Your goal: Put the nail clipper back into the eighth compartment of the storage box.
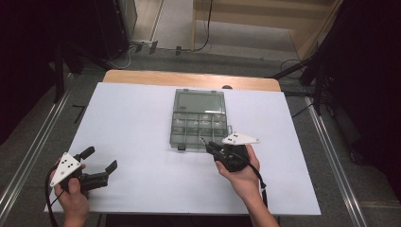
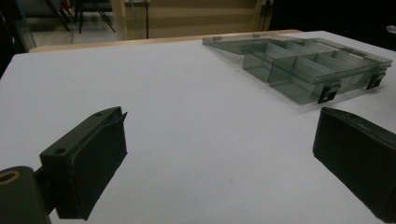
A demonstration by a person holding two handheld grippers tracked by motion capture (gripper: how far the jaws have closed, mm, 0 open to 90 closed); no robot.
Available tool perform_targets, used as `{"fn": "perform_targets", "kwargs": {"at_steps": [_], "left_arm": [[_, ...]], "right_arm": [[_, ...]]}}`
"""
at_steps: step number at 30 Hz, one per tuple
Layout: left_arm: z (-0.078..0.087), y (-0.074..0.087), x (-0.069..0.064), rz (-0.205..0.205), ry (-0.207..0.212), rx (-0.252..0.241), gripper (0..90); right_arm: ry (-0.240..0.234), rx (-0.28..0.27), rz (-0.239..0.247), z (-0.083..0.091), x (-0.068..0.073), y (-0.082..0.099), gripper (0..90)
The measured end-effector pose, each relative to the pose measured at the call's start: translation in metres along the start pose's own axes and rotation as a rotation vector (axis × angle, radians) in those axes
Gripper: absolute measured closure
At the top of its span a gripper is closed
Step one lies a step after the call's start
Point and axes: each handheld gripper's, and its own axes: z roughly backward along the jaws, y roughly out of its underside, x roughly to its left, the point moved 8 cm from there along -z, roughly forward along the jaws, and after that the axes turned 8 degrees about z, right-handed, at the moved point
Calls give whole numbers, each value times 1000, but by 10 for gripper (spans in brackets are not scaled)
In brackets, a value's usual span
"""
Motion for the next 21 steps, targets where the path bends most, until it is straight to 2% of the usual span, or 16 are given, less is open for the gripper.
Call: {"fn": "perform_targets", "kwargs": {"at_steps": [21], "left_arm": [[0, 0, 0, -2, -1, -1, 22]], "right_arm": [[56, -26, -40, 10, -25, -1, 813]]}}
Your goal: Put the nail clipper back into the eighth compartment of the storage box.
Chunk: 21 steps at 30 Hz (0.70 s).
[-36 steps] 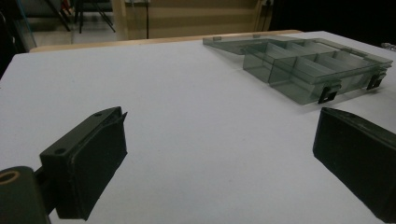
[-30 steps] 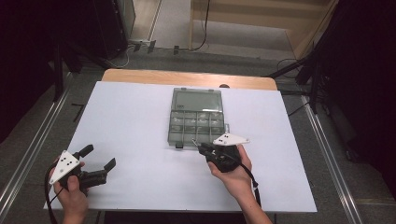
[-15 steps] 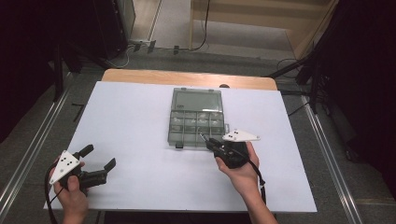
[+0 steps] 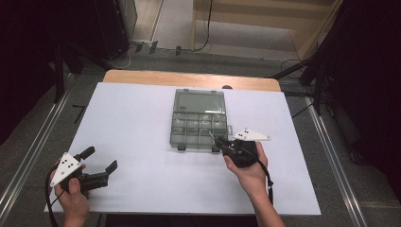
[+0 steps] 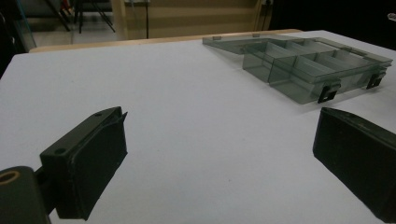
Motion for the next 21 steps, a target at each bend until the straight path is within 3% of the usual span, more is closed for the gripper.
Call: {"fn": "perform_targets", "kwargs": {"at_steps": [21], "left_arm": [[0, 0, 0, -1, -1, 1, 23]], "right_arm": [[56, -17, -39, 1, -28, 2, 813]]}}
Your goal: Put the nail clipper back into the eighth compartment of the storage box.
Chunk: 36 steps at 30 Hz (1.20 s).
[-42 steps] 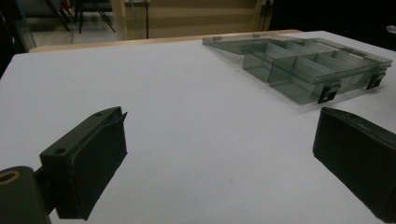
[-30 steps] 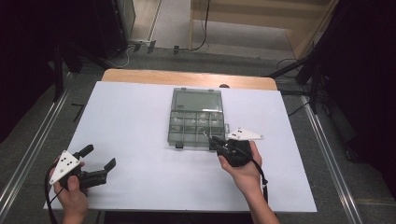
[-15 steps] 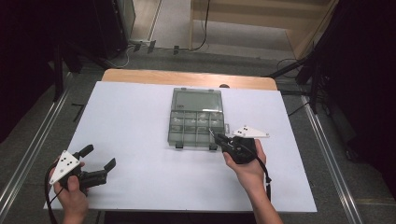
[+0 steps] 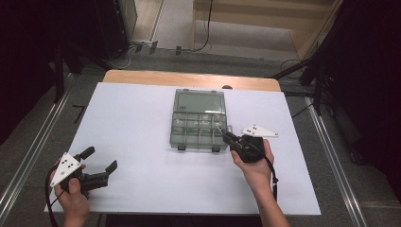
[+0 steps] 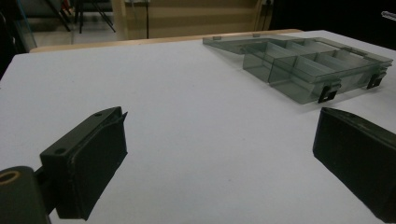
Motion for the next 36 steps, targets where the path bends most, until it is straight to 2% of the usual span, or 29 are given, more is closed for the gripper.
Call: {"fn": "perform_targets", "kwargs": {"at_steps": [9, 17, 36], "left_arm": [[0, 0, 0, -3, 0, 1, 23], [-1, 0, 0, -6, -1, 0, 23], [0, 0, 0, -6, -1, 2, 23]], "right_arm": [[22, -4, -15, -5, -11, 2, 812], [16, 13, -40, -15, -16, 8, 812], [17, 63, -51, -33, -16, 24, 809]]}}
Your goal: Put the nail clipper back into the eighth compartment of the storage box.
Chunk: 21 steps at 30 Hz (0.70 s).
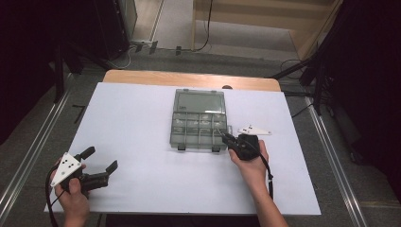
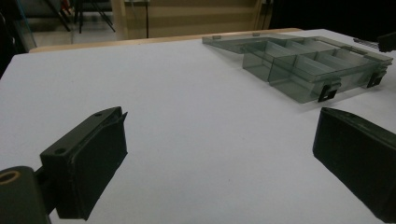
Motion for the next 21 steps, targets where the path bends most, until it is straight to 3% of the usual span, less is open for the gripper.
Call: {"fn": "perform_targets", "kwargs": {"at_steps": [2, 8, 12, 14, 17, 21], "left_arm": [[0, 0, 0, 2, 2, -2, 23], [0, 0, 0, 4, 2, -1, 23], [0, 0, 0, 6, 2, -3, 23], [0, 0, 0, 6, 2, -2, 23], [1, 0, 0, 8, 3, -1, 23], [1, 0, 1, 12, 0, -3, 23]], "right_arm": [[-10, -12, -14, 0, 0, 0, 741], [-56, -76, -35, 11, 1, -10, 245], [-84, -121, -34, 20, 1, -13, 19], [-112, -139, -32, 25, 0, -14, 0], [-36, -151, -21, 29, -5, -13, 0], [-37, -172, -40, 36, -12, -11, 0]]}}
